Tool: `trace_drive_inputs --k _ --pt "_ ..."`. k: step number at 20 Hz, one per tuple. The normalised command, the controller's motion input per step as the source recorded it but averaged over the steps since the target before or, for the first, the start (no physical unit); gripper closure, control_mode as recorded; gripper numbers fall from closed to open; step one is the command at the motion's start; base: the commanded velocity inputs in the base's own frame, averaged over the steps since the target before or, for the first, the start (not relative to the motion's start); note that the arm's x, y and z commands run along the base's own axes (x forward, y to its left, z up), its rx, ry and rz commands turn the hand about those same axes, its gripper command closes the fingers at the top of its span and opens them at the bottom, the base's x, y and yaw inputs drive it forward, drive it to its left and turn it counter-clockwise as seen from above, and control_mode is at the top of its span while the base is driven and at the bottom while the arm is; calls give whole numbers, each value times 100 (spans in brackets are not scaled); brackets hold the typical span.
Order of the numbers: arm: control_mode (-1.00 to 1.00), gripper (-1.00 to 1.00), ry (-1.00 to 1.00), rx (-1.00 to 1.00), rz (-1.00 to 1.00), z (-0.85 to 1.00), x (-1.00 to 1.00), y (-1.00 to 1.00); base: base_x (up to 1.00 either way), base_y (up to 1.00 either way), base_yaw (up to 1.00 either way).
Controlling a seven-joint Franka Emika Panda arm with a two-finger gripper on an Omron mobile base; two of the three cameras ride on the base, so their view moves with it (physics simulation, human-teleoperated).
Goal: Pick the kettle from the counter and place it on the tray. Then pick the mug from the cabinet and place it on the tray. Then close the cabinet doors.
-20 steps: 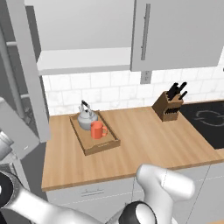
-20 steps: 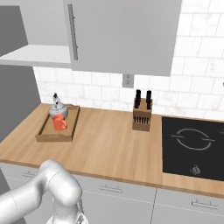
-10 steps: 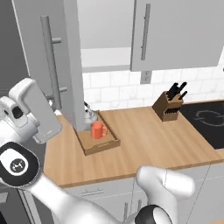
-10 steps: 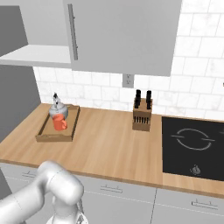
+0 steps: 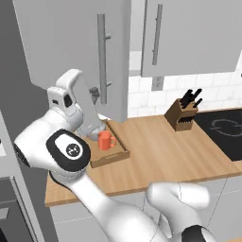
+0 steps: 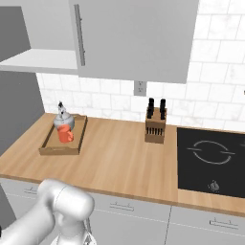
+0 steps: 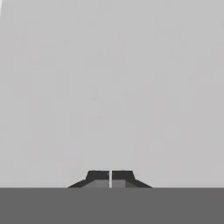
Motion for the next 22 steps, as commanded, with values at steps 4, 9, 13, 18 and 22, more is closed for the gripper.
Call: trace_drive_inputs --k 4,9,13,18,22 --pt "-100 100 13 0 15 23 60 -85 0 0 0" --pt "-100 100 13 2 19 18 75 -66 0 0 0" --pt "-100 100 15 2 22 17 84 -54 0 0 0" --pt "-100 100 15 2 24 23 87 -49 0 0 0" --pt "-100 100 17 5 25 11 97 -25 0 0 0"
